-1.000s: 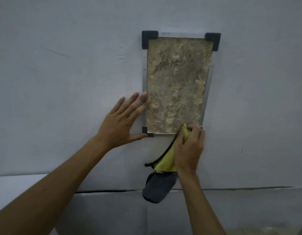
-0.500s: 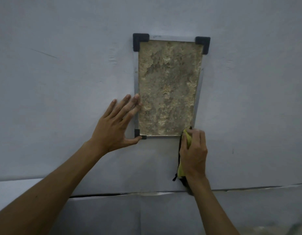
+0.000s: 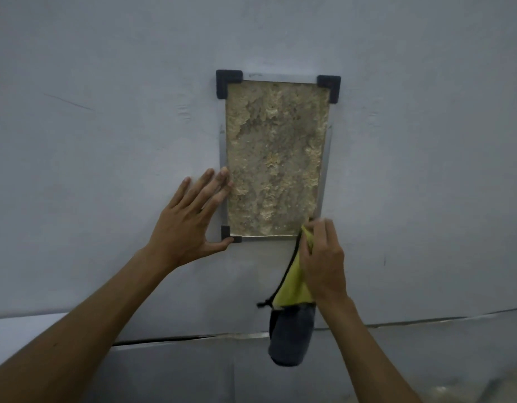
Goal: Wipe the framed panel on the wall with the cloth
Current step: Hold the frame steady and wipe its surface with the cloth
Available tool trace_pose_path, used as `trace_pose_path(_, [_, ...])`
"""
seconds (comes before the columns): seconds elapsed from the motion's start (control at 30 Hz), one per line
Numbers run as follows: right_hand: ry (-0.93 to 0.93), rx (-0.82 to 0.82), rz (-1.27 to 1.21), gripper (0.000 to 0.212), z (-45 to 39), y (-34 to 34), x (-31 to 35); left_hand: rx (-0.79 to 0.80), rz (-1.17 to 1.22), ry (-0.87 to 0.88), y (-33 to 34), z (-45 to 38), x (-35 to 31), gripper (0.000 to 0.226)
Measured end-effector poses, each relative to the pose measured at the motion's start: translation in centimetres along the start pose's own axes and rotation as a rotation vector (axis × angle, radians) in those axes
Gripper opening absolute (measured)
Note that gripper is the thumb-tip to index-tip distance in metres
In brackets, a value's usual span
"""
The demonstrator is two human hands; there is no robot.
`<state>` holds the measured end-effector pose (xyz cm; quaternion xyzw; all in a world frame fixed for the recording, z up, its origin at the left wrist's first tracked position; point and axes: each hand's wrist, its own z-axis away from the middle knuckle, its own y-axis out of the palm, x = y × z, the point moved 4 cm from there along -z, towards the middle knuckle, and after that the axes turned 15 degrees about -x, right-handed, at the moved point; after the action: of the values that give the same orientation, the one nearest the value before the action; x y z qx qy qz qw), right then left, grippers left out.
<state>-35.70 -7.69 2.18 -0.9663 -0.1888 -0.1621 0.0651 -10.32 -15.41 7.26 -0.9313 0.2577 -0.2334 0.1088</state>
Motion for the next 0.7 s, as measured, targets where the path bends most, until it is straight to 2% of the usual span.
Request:
trace_pose_path(0.1, [0.008, 0.057, -0.012, 0.009, 0.8, -0.3, -0.2, 0.011, -0.01, 0.0, -0.2, 0.0, -0.1, 0.104])
trace_pose_path(0.33, [-0.004, -0.082, -0.046, 0.015, -6.3, 0.6, 2.1, 0.027, -0.012, -0.009, -0.4, 0.0, -0.2, 0.104])
trace_pose_path(0.57, [-0.003, 0.128, -0.02, 0.008, 0.2, 0.4, 1.1, 0.025, -0.017, -0.016, -0.4, 0.0, -0.3, 0.104])
trace_pose_path(0.7, [-0.002, -0.002, -0.027, 0.015, -4.3, 0.6, 2.1, 0.023, -0.004, -0.018, -0.4, -0.1, -0.3, 0.104])
